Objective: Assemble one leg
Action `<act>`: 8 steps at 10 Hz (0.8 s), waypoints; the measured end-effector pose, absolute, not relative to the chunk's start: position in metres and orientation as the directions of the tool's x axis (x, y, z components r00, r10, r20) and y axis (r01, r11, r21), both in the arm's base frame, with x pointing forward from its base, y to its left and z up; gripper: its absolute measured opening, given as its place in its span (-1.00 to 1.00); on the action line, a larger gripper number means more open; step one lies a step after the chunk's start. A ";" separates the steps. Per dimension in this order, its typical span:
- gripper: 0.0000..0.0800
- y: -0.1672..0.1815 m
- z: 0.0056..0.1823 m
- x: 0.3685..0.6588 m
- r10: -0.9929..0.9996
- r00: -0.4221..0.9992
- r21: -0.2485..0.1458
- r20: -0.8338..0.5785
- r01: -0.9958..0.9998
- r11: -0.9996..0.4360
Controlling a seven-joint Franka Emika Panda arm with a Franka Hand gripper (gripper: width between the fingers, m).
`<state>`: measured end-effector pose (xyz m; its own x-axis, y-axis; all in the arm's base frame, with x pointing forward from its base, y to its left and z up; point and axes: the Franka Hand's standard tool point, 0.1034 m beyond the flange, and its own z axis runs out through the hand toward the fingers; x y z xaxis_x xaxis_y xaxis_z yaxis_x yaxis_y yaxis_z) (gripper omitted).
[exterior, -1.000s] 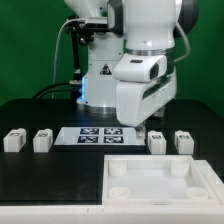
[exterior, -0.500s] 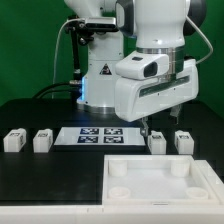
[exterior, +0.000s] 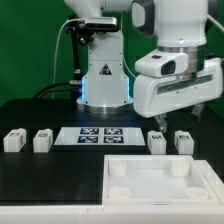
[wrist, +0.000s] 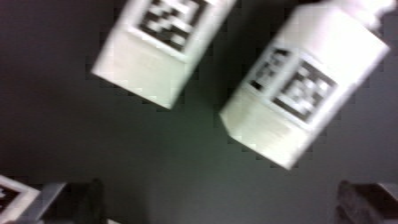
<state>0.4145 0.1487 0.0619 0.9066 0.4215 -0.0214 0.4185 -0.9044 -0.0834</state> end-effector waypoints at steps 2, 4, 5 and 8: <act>0.62 0.169 0.064 0.416 0.359 0.933 -0.082 -0.021 0.356 -0.931; 0.62 0.170 0.064 0.415 0.216 0.976 -0.091 -0.035 0.212 -0.973; 0.62 0.170 0.064 0.415 0.196 0.980 -0.092 -0.037 0.192 -0.977; 0.62 0.159 0.062 0.415 0.177 0.979 -0.086 -0.105 0.168 -0.982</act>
Offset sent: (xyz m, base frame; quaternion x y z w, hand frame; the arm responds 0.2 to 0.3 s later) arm 0.0000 0.0000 0.0000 0.0000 0.0000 0.1790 0.9838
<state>0.4151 0.1592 0.0620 0.9787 0.1766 -0.1047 0.1680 -0.9820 -0.0864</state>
